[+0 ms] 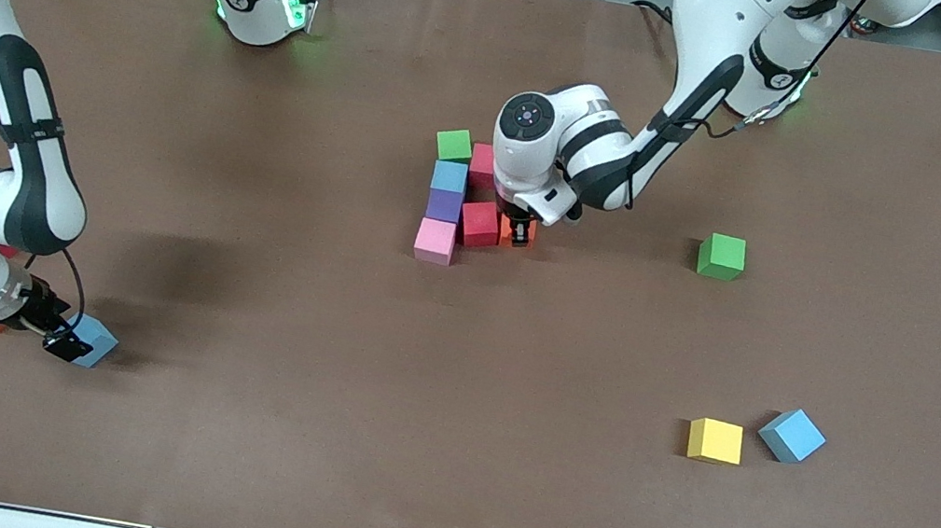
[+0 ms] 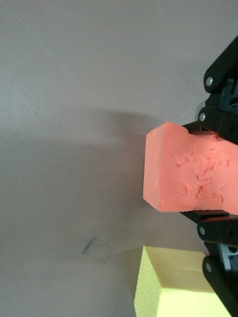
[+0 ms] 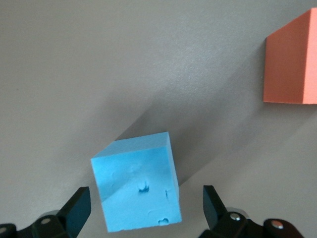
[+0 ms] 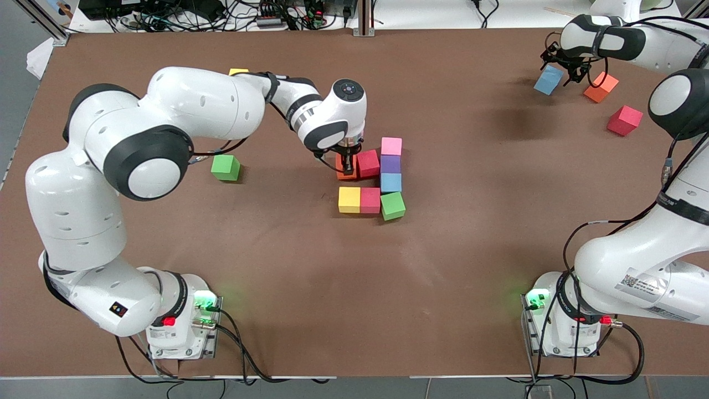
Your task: Arrange 11 blocks into digit 3
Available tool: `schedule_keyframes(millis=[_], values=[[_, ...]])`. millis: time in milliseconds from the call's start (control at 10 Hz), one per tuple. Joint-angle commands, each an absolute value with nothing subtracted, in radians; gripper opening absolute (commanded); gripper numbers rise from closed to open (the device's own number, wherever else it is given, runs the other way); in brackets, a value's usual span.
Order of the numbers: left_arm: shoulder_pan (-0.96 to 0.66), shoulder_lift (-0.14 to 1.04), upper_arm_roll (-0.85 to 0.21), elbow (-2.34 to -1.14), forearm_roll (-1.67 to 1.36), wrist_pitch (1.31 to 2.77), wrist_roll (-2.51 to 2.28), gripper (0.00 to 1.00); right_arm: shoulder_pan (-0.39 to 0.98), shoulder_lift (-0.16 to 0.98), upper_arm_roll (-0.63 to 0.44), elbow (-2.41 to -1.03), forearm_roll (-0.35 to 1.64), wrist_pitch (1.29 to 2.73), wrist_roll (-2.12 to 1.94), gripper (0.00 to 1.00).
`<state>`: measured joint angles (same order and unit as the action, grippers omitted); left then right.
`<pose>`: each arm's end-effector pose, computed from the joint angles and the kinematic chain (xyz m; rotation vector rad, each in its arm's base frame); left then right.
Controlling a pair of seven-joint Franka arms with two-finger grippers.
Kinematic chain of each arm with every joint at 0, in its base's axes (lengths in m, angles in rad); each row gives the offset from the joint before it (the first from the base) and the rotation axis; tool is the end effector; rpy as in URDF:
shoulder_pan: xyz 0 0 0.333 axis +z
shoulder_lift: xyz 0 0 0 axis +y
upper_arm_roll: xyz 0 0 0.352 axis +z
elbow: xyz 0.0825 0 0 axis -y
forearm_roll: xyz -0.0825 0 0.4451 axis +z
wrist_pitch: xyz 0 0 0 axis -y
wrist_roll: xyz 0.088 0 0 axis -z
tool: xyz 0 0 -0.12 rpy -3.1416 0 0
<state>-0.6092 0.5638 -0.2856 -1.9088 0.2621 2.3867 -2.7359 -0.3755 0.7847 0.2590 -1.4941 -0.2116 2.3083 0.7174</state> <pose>0.4327 -0.5243 0.1754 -2.0636 -2.3075 -0.0517 0.7826 -0.1312 0.1948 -2.8749 1.1714 -0.0790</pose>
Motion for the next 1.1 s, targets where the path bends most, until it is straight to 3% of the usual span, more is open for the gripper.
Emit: schedule_keyframes(millis=[0,299,399,598,997], values=[[-0.629,0.568,-0.282,-1.908,0.308,2.407,-2.853,0.29,-0.362,0.825,0.252,-1.456,-0.254,2.304,0.729,0.89],[-0.621,0.568,-0.282,-1.896,0.319,2.407,-2.856,0.29,-0.341,0.833,0.252,-1.419,-0.253,2.293,0.73,0.35],[-0.623,0.569,-0.279,-1.885,0.319,2.408,-2.855,0.29,-0.339,0.828,0.253,-1.408,-0.252,2.289,0.729,0.22],[-0.626,0.583,-0.275,-1.867,0.319,2.408,-2.855,0.29,-0.321,0.818,0.262,-1.385,-0.249,2.222,0.724,0.16],[-0.637,0.61,-0.275,-1.867,0.333,2.408,-2.861,0.29,-0.181,0.753,0.316,-1.381,-0.272,2.065,0.713,0.16]])
